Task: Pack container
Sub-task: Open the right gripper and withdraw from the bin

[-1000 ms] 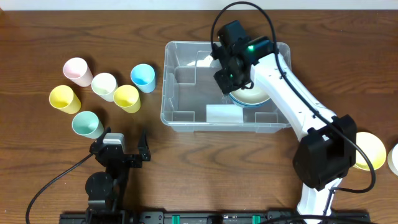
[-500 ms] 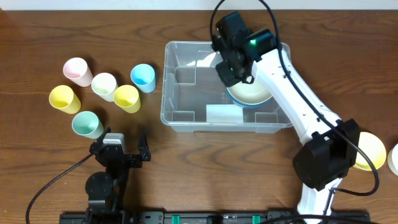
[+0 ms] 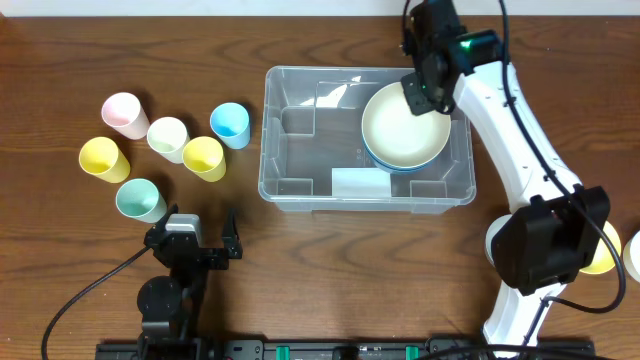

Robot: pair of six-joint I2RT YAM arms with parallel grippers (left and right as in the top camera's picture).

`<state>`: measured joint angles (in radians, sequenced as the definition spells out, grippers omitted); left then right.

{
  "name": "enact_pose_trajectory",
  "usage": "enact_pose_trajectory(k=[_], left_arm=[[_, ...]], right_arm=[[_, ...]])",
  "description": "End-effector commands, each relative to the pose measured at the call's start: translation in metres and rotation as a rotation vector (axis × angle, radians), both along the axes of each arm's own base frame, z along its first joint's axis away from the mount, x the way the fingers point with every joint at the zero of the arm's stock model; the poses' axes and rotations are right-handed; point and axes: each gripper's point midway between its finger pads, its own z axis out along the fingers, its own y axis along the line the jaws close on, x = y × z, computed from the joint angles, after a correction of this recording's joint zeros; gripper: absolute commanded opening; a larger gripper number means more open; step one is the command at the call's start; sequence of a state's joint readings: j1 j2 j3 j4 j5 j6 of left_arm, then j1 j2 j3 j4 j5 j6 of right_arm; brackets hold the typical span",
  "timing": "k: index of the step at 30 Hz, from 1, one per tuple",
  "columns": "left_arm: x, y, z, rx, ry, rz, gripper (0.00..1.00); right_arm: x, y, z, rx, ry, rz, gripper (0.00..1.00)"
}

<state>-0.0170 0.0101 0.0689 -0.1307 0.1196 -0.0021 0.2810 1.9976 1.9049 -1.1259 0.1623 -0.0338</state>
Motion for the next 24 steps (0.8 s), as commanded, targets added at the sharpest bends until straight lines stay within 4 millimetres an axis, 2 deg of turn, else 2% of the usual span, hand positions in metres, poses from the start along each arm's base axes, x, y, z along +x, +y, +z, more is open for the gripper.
enact_pose_trajectory(k=[1, 7, 13, 24], left_arm=[[0.0, 0.001, -0.015, 0.011, 0.032, 0.007, 0.98], [0.0, 0.001, -0.015, 0.011, 0.032, 0.007, 0.98], [0.0, 0.001, -0.015, 0.011, 0.032, 0.007, 0.98], [0.0, 0.001, -0.015, 0.011, 0.032, 0.007, 0.98]], right_arm=[[0.005, -0.005, 0.013, 0.006, -0.04, -0.015, 0.06], [0.012, -0.015, 0.011, 0.01, -0.056, -0.04, 0.05], [0.014, -0.031, -0.001, 0.007, -0.046, -0.074, 0.05], [0.011, -0.034, -0.029, 0.012, -0.021, -0.08, 0.05]])
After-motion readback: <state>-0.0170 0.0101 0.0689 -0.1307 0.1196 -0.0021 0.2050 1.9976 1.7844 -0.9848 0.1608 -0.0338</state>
